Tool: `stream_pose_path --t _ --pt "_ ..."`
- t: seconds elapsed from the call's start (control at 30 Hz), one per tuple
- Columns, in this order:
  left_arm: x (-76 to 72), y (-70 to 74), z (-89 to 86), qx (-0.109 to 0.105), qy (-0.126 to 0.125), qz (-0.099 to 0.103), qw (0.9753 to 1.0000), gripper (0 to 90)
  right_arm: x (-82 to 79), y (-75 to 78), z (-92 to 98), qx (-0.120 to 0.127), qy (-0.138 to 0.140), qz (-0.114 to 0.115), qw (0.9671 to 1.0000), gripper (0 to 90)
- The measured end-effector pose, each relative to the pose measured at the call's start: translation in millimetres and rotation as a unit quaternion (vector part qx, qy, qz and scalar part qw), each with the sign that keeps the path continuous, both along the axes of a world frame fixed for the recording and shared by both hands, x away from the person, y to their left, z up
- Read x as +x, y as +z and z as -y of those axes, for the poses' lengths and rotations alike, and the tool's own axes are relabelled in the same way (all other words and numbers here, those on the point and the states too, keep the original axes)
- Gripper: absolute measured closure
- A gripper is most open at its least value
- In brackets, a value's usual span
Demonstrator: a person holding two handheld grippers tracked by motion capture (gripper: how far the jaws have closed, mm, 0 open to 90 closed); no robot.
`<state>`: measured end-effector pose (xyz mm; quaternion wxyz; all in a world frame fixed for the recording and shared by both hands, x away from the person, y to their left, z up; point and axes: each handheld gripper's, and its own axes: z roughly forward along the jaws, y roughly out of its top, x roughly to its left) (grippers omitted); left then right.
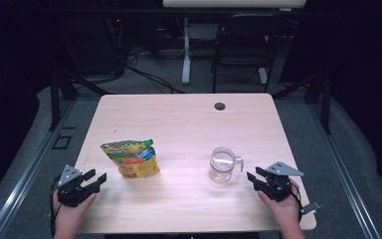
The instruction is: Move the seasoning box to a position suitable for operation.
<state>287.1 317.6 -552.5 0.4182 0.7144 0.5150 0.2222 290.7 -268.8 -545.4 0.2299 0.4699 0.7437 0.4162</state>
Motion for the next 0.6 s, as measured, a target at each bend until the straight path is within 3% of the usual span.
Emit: stream_pose_path --t 0.23,0.6 --pt "1.1 -2.8 0.7 -0.005 -0.018 -0.018 0.9997 50.7 0.5 -0.2 -4.7 -0.006 0.016 0.009 0.9998 60.0" --pt "-5.4 2.4 5.7 0.002 -0.018 -0.006 0.9998 49.7 -5.0 0.7 -20.8 -0.037 0.048 0.017 0.998 59.3"
